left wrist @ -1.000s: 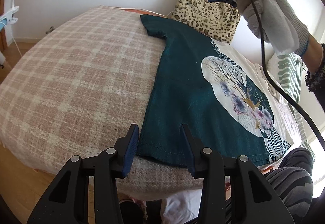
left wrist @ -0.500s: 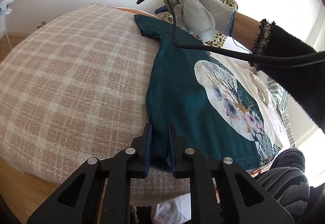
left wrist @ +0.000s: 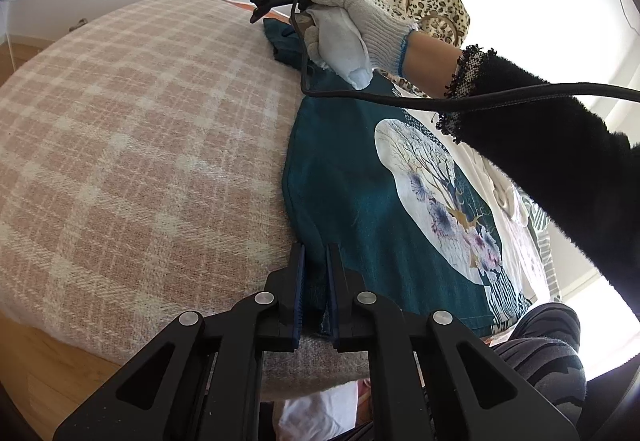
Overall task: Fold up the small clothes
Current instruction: 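Close left gripper on the dark green hem while right gripper pinches the shoulder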
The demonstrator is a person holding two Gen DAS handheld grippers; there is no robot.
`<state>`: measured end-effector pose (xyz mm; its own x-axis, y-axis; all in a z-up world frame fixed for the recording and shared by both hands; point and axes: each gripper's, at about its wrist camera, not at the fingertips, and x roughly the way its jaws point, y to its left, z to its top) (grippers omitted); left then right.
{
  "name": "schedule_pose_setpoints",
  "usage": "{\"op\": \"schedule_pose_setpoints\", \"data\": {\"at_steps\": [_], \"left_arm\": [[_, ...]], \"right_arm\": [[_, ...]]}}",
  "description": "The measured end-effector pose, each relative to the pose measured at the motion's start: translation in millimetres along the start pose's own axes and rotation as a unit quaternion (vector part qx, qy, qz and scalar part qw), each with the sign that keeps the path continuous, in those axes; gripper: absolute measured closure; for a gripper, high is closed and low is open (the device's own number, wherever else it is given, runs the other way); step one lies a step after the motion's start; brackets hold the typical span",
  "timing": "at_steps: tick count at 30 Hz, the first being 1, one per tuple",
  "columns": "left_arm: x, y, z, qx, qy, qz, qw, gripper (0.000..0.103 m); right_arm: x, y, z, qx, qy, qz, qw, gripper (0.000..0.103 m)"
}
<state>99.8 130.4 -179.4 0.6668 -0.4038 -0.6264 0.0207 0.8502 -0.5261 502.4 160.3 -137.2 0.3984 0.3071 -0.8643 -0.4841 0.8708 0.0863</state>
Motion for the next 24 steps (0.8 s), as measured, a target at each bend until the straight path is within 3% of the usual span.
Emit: {"op": "schedule_pose_setpoints", "data": {"at_steps": [1, 5, 8, 9, 16, 24], "left_arm": [[0.5, 0.2, 0.3, -0.002, 0.002, -0.003, 1.0000, 0.095], [1.5, -0.3, 0.2, -0.009, 0.001, -0.010, 0.9999, 0.096], [1.5, -1.6, 0.4, -0.011, 0.001, -0.010, 0.9999, 0.097], [1.3, -1.8, 0.8, -0.012, 0.001, -0.010, 0.9999, 0.097], [-1.8, -12.3, 4.0, 0.000, -0.001, -0.013, 0.9999, 0.099], [-5.5, -36.3, 8.4, 0.026, -0.001, -0.039, 0.9989, 0.100]], "right_arm": [[1.0, 1.8, -0.2, -0.009, -0.001, -0.007, 1.000, 0.038], [1.6, 9.0, -4.2, -0.044, -0.010, -0.045, 0.998, 0.059], [-0.3, 3.5, -3.6, -0.037, -0.014, -0.055, 0.998, 0.088], [-1.6, -0.1, -3.5, -0.029, -0.013, -0.054, 0.998, 0.093], [-6.7, -9.8, 0.4, -0.011, -0.018, -0.043, 0.999, 0.099], [-56.3, -50.7, 9.8, 0.020, -0.061, -0.029, 0.998, 0.099]]}}
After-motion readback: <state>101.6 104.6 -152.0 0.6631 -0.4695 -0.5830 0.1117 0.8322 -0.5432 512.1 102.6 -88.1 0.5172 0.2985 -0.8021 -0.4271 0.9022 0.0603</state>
